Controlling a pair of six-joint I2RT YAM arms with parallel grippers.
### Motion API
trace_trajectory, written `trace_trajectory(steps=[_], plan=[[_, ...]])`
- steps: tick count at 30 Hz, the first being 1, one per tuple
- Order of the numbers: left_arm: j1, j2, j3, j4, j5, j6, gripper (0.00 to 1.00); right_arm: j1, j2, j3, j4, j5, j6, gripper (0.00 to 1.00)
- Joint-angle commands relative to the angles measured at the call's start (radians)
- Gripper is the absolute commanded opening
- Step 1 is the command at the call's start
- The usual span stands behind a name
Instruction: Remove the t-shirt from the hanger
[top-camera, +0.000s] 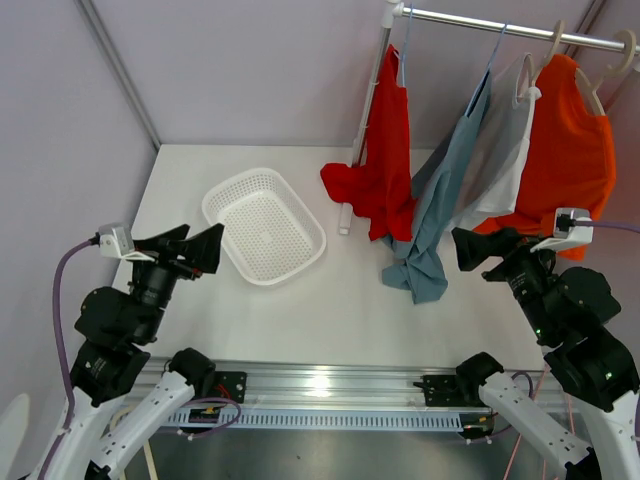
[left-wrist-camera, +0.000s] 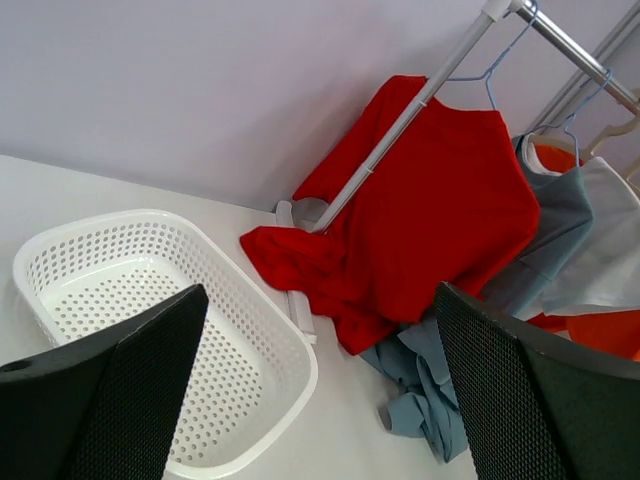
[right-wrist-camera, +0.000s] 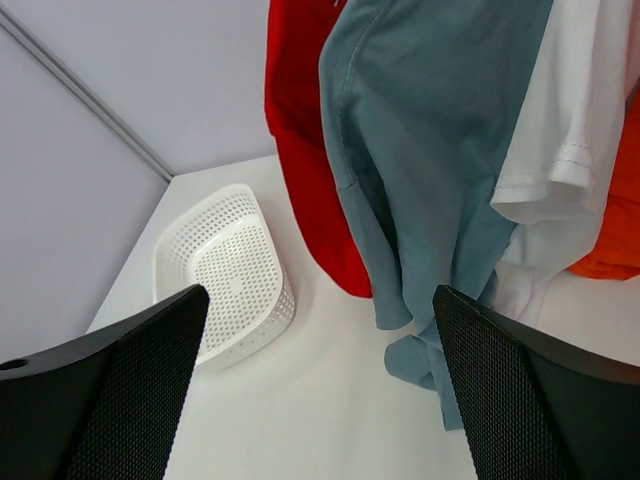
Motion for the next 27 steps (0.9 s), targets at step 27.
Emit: trace_trajectory(steps=[27], plan=[[-0.007,0.122,-0.044,0.103,0.153,0.004,1.0,-0.636,0.957,1.198,-0.224,-0.067,-0.244,0.99]])
